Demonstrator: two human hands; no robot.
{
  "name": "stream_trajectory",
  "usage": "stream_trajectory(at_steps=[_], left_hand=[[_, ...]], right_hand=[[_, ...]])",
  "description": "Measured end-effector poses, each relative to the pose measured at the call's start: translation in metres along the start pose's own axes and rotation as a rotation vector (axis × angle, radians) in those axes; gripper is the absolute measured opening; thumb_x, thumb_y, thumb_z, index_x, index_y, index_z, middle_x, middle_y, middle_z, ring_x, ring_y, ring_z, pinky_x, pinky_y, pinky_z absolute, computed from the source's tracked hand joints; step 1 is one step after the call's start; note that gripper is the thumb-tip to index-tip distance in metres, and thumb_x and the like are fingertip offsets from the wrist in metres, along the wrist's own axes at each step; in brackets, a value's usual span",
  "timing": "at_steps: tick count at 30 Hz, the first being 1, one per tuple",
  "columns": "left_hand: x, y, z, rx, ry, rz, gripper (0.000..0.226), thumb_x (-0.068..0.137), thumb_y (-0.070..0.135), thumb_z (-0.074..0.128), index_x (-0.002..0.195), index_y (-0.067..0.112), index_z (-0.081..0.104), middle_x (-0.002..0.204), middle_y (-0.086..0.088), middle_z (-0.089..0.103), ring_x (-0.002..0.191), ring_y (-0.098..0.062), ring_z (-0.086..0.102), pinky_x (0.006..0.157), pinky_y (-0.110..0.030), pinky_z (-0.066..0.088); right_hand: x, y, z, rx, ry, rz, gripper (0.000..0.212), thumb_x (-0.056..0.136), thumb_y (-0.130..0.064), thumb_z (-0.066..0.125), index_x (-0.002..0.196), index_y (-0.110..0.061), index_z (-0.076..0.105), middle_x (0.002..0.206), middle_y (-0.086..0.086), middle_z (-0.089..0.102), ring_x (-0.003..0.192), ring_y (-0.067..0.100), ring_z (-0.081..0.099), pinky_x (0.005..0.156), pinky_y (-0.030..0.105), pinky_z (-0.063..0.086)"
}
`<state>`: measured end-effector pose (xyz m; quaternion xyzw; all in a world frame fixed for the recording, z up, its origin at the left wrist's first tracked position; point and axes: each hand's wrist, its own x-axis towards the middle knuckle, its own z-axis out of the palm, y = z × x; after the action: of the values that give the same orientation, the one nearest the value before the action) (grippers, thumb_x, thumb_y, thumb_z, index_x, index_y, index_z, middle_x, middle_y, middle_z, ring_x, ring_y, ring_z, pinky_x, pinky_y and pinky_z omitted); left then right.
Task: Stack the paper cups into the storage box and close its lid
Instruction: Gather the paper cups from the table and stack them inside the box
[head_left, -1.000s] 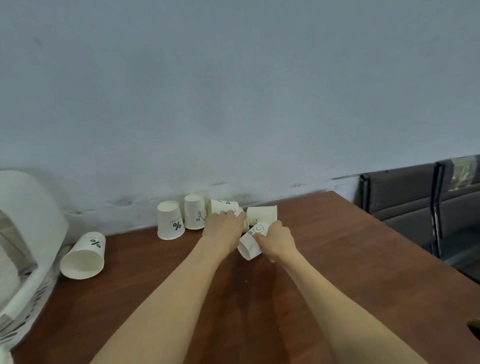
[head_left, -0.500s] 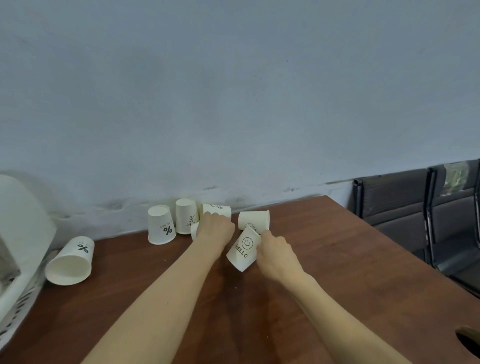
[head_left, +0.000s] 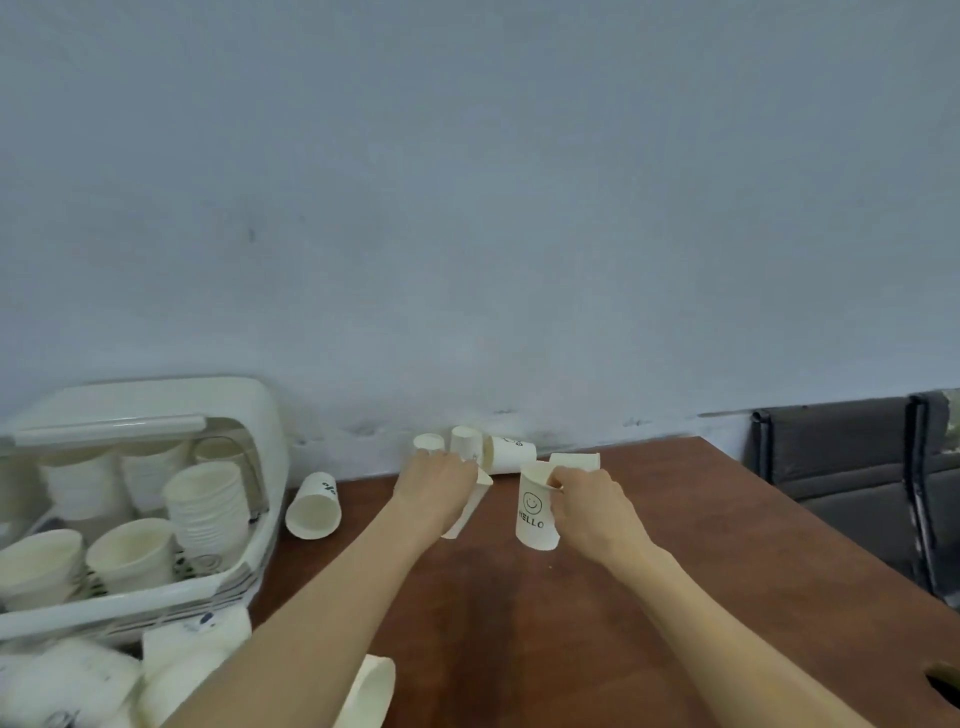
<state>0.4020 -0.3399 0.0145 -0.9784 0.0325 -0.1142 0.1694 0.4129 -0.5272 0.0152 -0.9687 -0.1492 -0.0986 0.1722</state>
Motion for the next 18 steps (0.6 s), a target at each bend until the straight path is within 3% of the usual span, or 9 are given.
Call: stream_trajectory(at_steps=[4, 11, 18], left_hand=[[-0.045, -0.03, -0.017, -0.073, 0.044, -0.047, 0.031, 0.086, -0.001, 0.048, 0.114, 0.011, 0.052, 0.108, -0.008, 0.062, 0.095, -0.029, 0.06, 0.066, -0.033, 0.033], [-0.12, -0.082, -0.032, -0.143, 0.158, -0.158, 0.027, 0.092, 0.01, 0.046, 0.118, 0.012, 0.052, 0.111, -0.008, 0.061, 0.099, -0.029, 0.059, 0.069, -0.033, 0.031], [-0.187, -0.127, -0.03, -0.198, 0.218, -0.284, 0.017, 0.095, 0.02, 0.042, 0.104, 0.013, 0.055, 0.1, -0.007, 0.063, 0.089, -0.027, 0.06, 0.063, -0.033, 0.035]], right_hand=[[-0.014, -0.035, -0.009, 0.005, 0.018, -0.056, 0.026, 0.089, -0.013, 0.041, 0.104, -0.015, 0.062, 0.104, 0.01, 0.064, 0.093, 0.032, 0.058, 0.071, 0.035, 0.048], [-0.035, -0.119, -0.005, 0.052, 0.024, -0.189, 0.024, 0.09, -0.016, 0.043, 0.102, -0.017, 0.065, 0.102, 0.008, 0.066, 0.097, 0.029, 0.059, 0.069, 0.033, 0.046], [-0.059, -0.189, 0.008, 0.114, -0.013, -0.284, 0.022, 0.089, -0.015, 0.043, 0.097, -0.014, 0.064, 0.085, 0.001, 0.065, 0.077, 0.021, 0.054, 0.066, 0.034, 0.04]])
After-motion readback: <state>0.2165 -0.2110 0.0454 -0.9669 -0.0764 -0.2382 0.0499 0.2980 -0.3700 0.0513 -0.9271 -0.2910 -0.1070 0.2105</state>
